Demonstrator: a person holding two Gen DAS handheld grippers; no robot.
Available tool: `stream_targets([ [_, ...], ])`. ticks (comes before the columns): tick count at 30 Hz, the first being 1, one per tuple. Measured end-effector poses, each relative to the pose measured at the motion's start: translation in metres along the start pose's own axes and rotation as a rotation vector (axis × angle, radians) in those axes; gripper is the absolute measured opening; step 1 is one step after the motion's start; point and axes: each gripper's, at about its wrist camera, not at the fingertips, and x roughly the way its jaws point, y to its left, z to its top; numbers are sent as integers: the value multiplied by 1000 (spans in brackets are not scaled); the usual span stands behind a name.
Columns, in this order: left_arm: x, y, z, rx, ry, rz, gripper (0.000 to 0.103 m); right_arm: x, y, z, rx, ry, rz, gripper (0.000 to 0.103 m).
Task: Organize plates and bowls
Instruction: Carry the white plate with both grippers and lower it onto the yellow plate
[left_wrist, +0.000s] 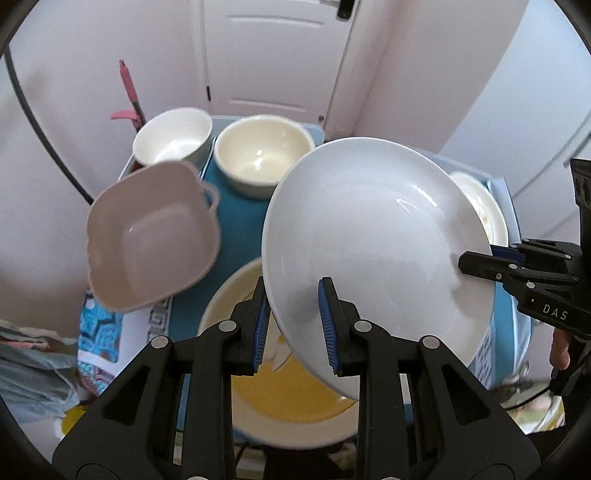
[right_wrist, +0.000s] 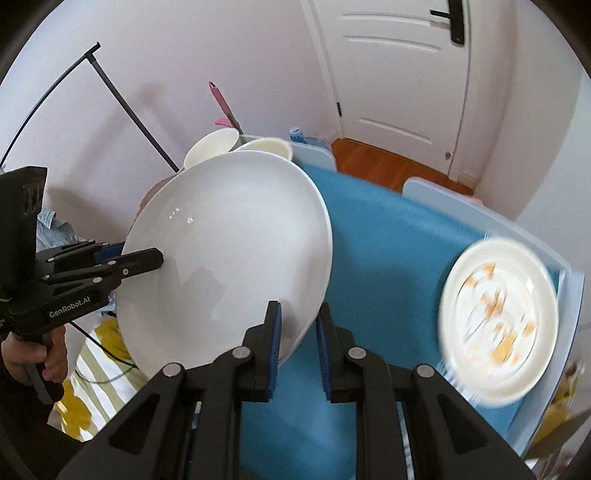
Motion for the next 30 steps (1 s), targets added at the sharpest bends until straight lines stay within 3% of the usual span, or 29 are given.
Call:
stream_targets([
  [8, 20, 36, -37, 81, 77, -64, 23, 20, 42, -47, 147, 13, -51, 17],
  [15, 49, 46, -58, 132, 138, -126, 24, 35, 56, -68, 194, 36, -174, 17],
  [17, 55, 46, -61, 134, 155, -133, 24, 36, 53, -71, 217, 38, -175, 17],
  [27, 77, 46, -70, 151, 178, -94, 24, 43, 57, -78, 196, 33, -201, 17],
  [30, 80, 40, -67, 171, 172, -52, 24, 47, 60, -76, 177, 36, -206, 17],
])
